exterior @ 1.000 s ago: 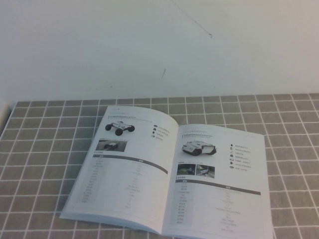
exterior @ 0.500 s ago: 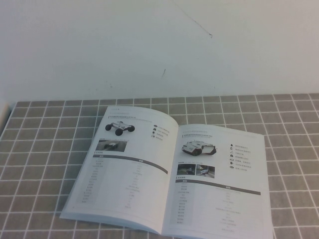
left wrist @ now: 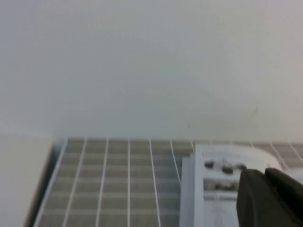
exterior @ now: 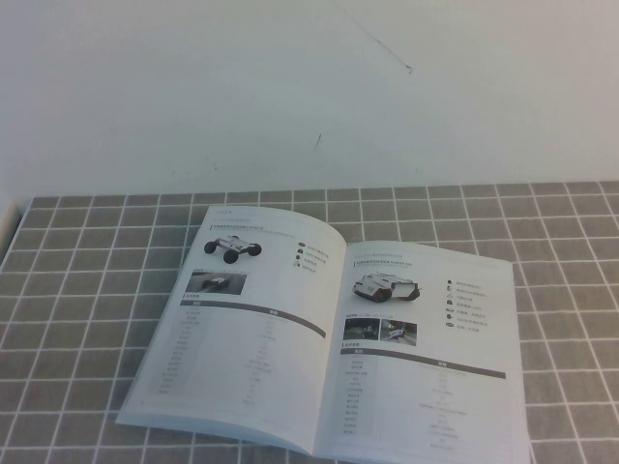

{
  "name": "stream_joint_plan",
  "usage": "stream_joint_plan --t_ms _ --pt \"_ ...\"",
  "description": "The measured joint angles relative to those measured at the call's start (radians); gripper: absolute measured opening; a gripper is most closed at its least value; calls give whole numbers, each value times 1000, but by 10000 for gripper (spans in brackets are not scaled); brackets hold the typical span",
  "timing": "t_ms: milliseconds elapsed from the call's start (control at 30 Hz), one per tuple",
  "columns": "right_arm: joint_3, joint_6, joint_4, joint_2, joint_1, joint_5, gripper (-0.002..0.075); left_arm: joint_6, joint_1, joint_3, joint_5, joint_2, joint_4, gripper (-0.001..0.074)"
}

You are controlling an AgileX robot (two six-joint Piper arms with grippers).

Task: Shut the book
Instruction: 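Close the open booklet and leave it lying on the table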

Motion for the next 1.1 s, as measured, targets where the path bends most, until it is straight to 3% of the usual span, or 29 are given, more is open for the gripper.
stream_joint_plan --t_ms 167,300,567,800,1100 --pt "-4 -281 203 249 1 61 -3 -3 0 -85 192 192 -108 -4" --pt "-52 -421 259 477 7 65 -3 45 0 -98 195 348 -287 -4" --pt "-185 -473 274 772 144 -26 -3 298 0 -100 117 588 -629 -4" --pt "-316 -481 276 991 301 -65 -3 398 0 -109 79 804 -674 -4" --pt "-378 -428 276 1148 319 -81 -3 533 0 -262 104 1112 -689 -4"
